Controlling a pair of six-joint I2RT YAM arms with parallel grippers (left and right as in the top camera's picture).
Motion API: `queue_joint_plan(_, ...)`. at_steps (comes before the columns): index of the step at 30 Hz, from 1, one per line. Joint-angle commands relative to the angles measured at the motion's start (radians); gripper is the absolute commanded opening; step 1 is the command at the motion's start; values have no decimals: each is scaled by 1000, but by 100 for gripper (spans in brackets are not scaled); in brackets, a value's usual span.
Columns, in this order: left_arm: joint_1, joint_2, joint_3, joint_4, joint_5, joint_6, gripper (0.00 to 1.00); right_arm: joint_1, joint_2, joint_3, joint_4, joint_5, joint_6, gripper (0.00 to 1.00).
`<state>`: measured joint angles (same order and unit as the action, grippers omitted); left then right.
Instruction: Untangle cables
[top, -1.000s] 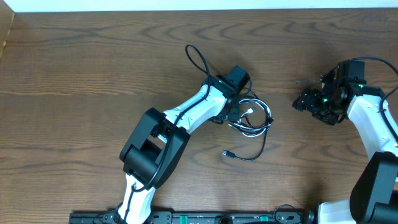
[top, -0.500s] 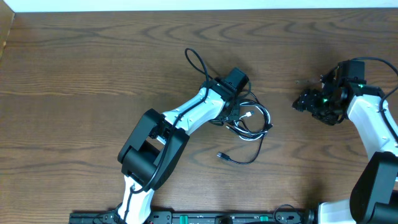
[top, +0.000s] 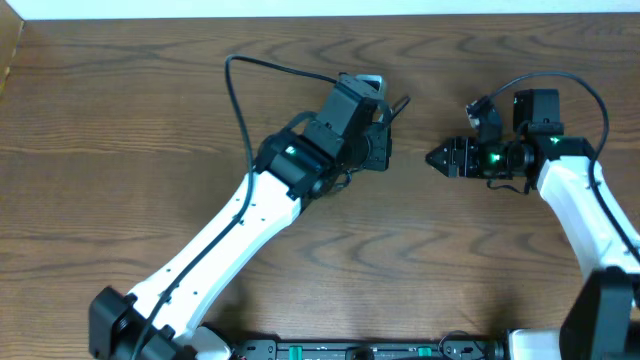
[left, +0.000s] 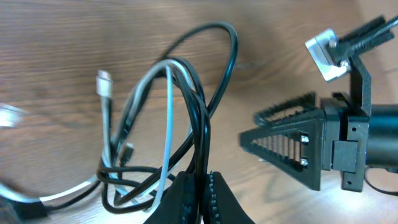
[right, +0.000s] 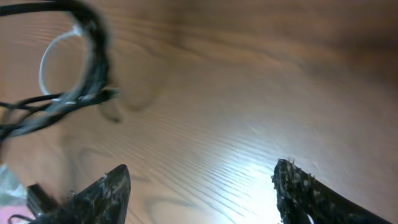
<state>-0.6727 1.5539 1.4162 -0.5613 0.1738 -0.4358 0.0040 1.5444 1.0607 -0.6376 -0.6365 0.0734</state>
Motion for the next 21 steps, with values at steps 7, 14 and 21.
queue_joint_plan(7,125,-27,8,60,374,-82,8,77,-85,13,109,-70,54,72)
queue_joint_plan(14,236,-27,8,161,664,-231,7,156,-81,11,172,137,217,72)
queue_joint_plan(21,257,-27,8,287,847,-370,8,250,-28,11,324,298,426,71)
